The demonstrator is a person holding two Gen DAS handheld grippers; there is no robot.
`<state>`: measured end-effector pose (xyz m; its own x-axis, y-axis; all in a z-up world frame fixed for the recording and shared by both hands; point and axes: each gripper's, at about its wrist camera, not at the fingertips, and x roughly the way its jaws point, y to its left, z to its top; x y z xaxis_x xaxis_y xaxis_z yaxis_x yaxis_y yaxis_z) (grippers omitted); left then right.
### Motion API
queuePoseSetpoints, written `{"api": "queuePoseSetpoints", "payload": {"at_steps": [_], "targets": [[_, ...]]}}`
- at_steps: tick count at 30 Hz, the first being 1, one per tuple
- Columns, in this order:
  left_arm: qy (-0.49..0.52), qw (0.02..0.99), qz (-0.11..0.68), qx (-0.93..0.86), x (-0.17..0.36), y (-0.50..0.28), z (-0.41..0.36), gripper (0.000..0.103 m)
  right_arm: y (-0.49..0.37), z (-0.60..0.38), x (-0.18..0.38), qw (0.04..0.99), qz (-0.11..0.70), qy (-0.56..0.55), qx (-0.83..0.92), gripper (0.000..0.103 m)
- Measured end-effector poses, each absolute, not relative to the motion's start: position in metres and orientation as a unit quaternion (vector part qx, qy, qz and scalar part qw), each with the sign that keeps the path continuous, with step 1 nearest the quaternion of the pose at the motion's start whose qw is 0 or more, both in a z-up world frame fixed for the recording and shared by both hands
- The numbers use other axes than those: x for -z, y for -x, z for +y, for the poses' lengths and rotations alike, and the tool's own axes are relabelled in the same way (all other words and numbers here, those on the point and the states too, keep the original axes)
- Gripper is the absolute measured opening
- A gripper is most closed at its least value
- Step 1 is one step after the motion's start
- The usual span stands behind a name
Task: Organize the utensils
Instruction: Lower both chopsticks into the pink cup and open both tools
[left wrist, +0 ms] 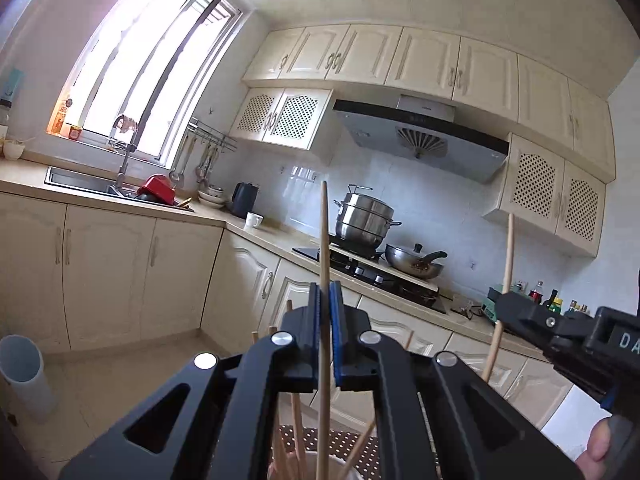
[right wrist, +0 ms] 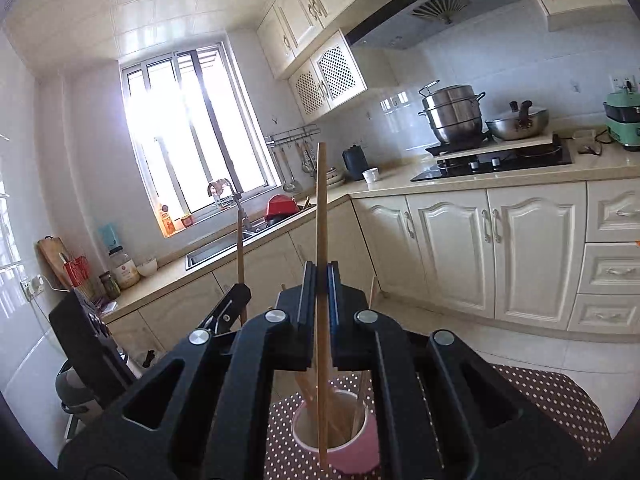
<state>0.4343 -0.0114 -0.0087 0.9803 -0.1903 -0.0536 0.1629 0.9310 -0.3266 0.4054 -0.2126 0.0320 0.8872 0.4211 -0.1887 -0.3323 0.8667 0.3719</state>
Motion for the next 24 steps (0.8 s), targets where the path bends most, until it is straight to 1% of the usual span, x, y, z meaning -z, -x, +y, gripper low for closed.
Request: {"api": "queuePoseSetpoints", "payload": {"at_steps": [8, 12, 14, 24], "targets": [[0.175, 0.980, 0.011, 0.096, 0.026, -0.451, -0.011, 0.005, -0.439, -0.210, -0.012, 0.955, 0.121, -0.164, -0.214, 0.006], [0.151, 0.984, -0.004, 0.099, 0.033, -0.456, -0.022, 0.005, -0.443, -0.206, 0.001, 0.955, 0.122, -0.160, -0.220, 0.006], [0.134, 0.986, 0.000, 0.096, 0.037, -0.457, -0.026, 0.005, -0.445, -0.204, 0.005, 0.954, 0.128, -0.155, -0.222, 0.006], [0.115, 0.989, 0.027, 0.090, 0.065, -0.458, -0.027, 0.005, -0.442, -0.193, 0.029, 0.954, 0.154, -0.125, -0.224, 0.006]]}}
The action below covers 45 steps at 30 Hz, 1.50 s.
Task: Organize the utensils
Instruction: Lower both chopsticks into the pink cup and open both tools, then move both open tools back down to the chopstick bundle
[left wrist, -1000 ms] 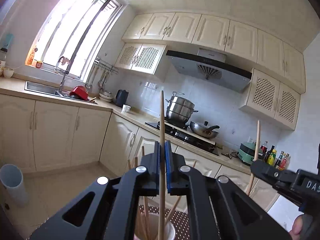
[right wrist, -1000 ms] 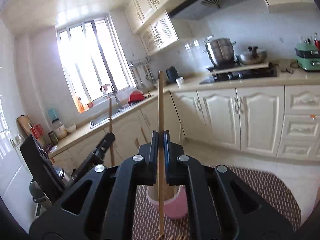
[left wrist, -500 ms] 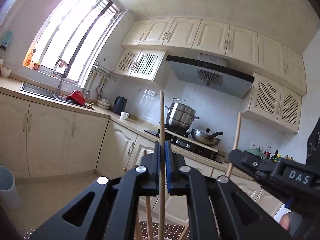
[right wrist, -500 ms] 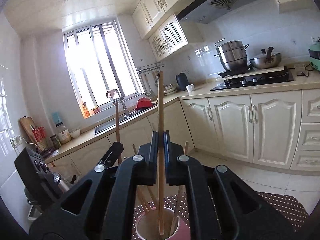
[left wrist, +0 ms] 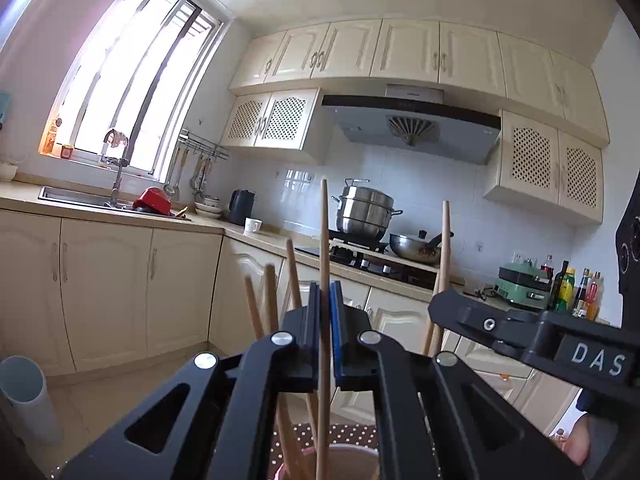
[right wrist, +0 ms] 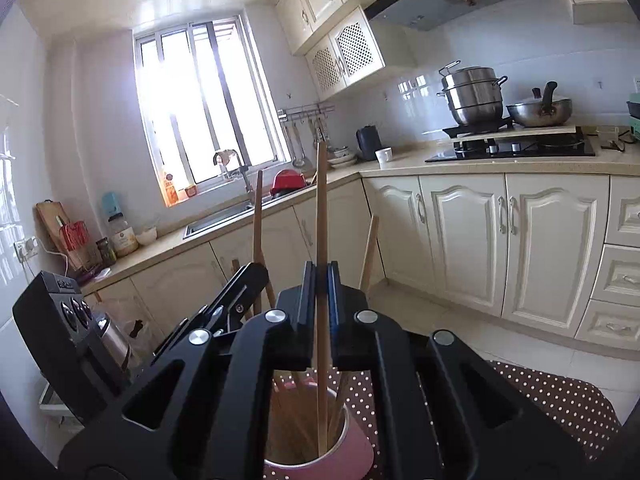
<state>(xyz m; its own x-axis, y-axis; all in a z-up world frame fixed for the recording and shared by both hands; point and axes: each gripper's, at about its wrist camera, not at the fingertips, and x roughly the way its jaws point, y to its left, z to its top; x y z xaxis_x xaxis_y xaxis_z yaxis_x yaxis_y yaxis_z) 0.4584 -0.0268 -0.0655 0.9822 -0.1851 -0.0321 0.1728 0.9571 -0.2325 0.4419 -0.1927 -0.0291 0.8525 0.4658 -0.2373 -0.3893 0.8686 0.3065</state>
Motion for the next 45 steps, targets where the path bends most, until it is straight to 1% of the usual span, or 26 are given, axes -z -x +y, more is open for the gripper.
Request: {"api": "queuePoseSetpoints", "payload": {"at_steps": [5, 12, 19, 21, 22, 23, 24, 25, 29, 33, 35, 37, 40, 41, 42, 43, 45], "targets": [[0.109, 0.990, 0.045, 0.083, 0.079, -0.457, -0.019, 0.005, -0.442, -0.192, 0.044, 0.951, 0.177, -0.121, -0.224, 0.006], [0.083, 0.990, 0.070, 0.092, 0.096, -0.439, -0.016, 0.007, -0.444, -0.197, 0.070, 0.938, 0.225, -0.143, -0.224, 0.006], [0.074, 0.988, 0.104, 0.089, 0.105, -0.427, -0.016, 0.007, -0.437, -0.199, 0.075, 0.929, 0.255, -0.152, -0.220, 0.008], [0.069, 0.987, 0.116, 0.088, 0.105, -0.426, -0.014, 0.007, -0.435, -0.201, 0.076, 0.926, 0.267, -0.156, -0.216, 0.013], [0.068, 0.986, 0.120, 0.090, 0.105, -0.425, -0.013, 0.007, -0.434, -0.201, 0.076, 0.926, 0.270, -0.154, -0.212, 0.021], [0.065, 0.986, 0.123, 0.089, 0.104, -0.423, -0.013, 0.009, -0.432, -0.201, 0.076, 0.927, 0.273, -0.150, -0.208, 0.033], [0.058, 0.986, 0.131, 0.089, 0.104, -0.422, -0.013, 0.020, -0.429, -0.201, 0.075, 0.929, 0.275, -0.142, -0.203, 0.044], [0.051, 0.985, 0.137, 0.087, 0.104, -0.421, -0.014, 0.027, -0.425, -0.201, 0.075, 0.932, 0.274, -0.136, -0.195, 0.059], [0.046, 0.984, 0.150, 0.085, 0.101, -0.407, -0.009, 0.027, -0.401, -0.207, 0.070, 0.946, 0.262, -0.104, -0.159, 0.059], [0.043, 0.980, 0.174, 0.088, 0.094, -0.390, -0.006, 0.028, -0.376, -0.215, 0.068, 0.944, 0.271, -0.109, -0.152, 0.059], [0.036, 0.979, 0.182, 0.087, 0.091, -0.379, -0.005, 0.031, -0.363, -0.216, 0.067, 0.944, 0.273, -0.109, -0.148, 0.059], [0.026, 0.978, 0.187, 0.089, 0.087, -0.364, -0.005, 0.039, -0.346, -0.218, 0.063, 0.944, 0.275, -0.107, -0.146, 0.060], [0.012, 0.977, 0.189, 0.095, 0.079, -0.343, -0.005, 0.048, -0.326, -0.221, 0.056, 0.943, 0.282, -0.109, -0.141, 0.070], [0.008, 0.977, 0.190, 0.095, 0.077, -0.337, -0.005, 0.049, -0.317, -0.222, 0.054, 0.942, 0.285, -0.109, -0.136, 0.070], [0.003, 0.977, 0.193, 0.093, 0.075, -0.328, -0.004, 0.053, -0.312, -0.223, 0.053, 0.942, 0.290, -0.107, -0.132, 0.070], [0.000, 0.976, 0.197, 0.092, 0.074, -0.323, -0.002, 0.055, -0.308, -0.223, 0.052, 0.940, 0.297, -0.105, -0.129, 0.072], [-0.005, 0.973, 0.209, 0.097, 0.073, -0.311, -0.001, 0.055, -0.298, -0.222, 0.052, 0.935, 0.317, -0.097, -0.125, 0.073]]}}
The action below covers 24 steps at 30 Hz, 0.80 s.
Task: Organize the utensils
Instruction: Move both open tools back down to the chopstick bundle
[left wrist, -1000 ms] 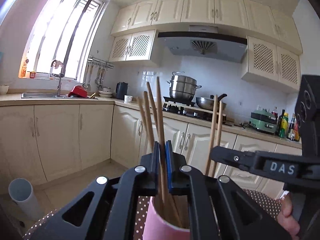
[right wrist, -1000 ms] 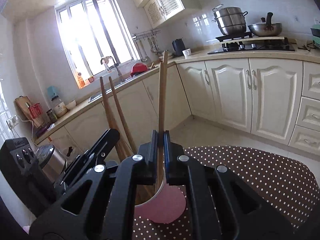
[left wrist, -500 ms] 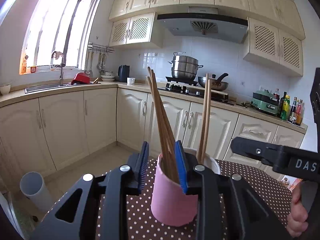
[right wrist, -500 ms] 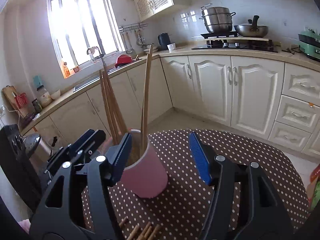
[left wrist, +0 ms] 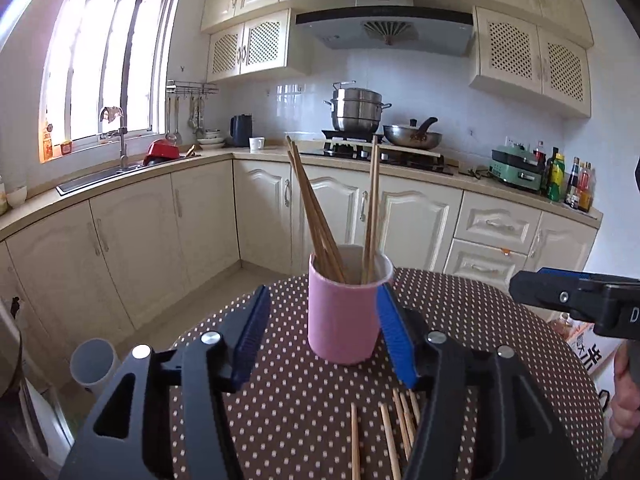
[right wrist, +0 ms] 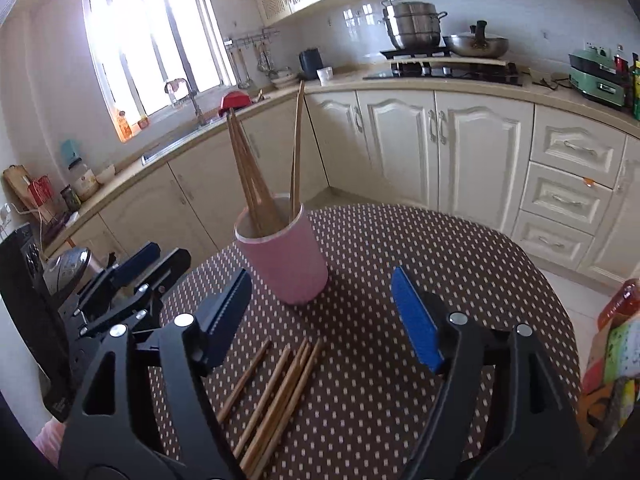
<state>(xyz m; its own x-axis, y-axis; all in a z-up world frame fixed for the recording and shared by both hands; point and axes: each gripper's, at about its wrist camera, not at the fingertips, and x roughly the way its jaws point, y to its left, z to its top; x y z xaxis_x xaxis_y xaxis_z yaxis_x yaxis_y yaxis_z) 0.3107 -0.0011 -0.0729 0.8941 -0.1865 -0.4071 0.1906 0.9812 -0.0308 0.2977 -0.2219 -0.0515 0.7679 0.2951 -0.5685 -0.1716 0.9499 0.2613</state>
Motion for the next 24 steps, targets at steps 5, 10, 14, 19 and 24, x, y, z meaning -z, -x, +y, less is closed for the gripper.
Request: {"api": "queuePoseSetpoints", "payload": {"at_steps": [5, 10, 14, 19, 24], "targets": [[-0.020, 0.967, 0.235, 0.097, 0.075, -0.288, 0.002, 0.058, -0.278, -0.216, 0.058, 0.921, 0.360, -0.080, -0.121, 0.076], [-0.050, 0.954, 0.281, 0.096, 0.089, -0.273, 0.003, 0.058, -0.274, -0.205, 0.081, 0.892, 0.430, -0.070, -0.122, 0.076], [-0.065, 0.938, 0.325, 0.107, 0.106, -0.266, 0.002, 0.058, -0.273, -0.199, 0.102, 0.873, 0.469, -0.061, -0.121, 0.076], [-0.087, 0.922, 0.358, 0.117, 0.126, -0.258, 0.003, 0.058, -0.271, -0.189, 0.135, 0.855, 0.502, -0.048, -0.122, 0.076], [-0.111, 0.909, 0.387, 0.106, 0.145, -0.256, 0.003, 0.058, -0.271, -0.182, 0.157, 0.842, 0.525, -0.042, -0.116, 0.076]]}}
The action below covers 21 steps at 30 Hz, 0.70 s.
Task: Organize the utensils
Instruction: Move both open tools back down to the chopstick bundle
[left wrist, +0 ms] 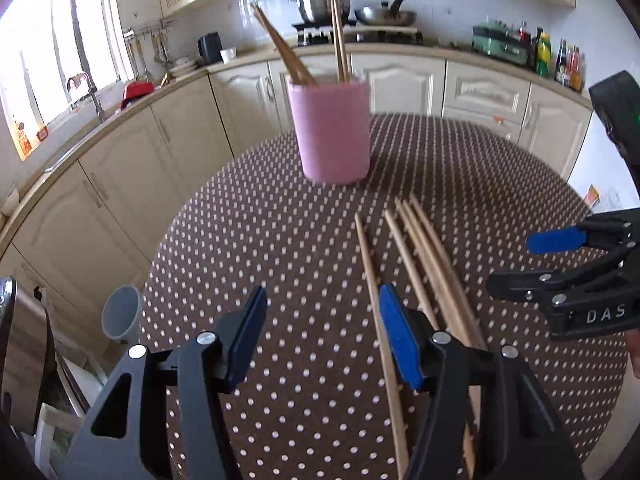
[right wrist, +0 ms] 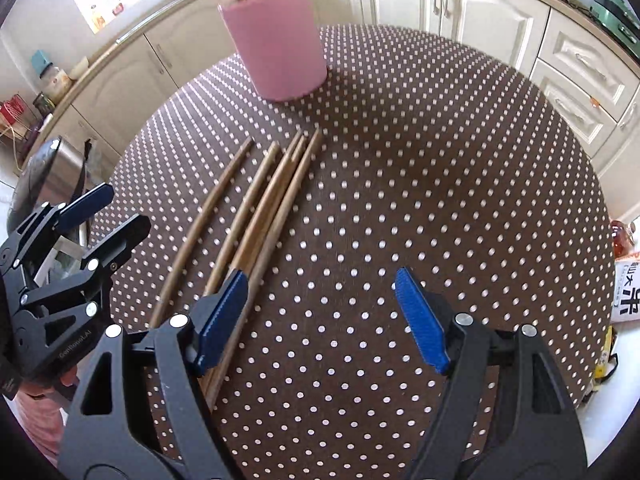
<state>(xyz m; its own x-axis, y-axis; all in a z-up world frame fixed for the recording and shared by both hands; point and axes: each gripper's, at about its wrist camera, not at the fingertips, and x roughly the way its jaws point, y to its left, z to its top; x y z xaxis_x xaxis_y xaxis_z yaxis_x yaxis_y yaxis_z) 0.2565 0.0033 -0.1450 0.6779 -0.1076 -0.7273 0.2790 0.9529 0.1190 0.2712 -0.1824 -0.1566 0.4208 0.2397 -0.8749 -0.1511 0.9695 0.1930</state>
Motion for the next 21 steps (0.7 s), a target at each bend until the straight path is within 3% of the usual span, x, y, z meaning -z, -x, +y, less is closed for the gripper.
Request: {"api": "queuePoseSetpoints", "payload": {"at_steps": [21], "targets": [[-0.059, 0.900, 0.412, 0.127, 0.159, -0.256, 0.024, 0.058, -0.251, -0.134, 0.173, 0.864, 0.494, -0.027, -0.095, 0.076]]}}
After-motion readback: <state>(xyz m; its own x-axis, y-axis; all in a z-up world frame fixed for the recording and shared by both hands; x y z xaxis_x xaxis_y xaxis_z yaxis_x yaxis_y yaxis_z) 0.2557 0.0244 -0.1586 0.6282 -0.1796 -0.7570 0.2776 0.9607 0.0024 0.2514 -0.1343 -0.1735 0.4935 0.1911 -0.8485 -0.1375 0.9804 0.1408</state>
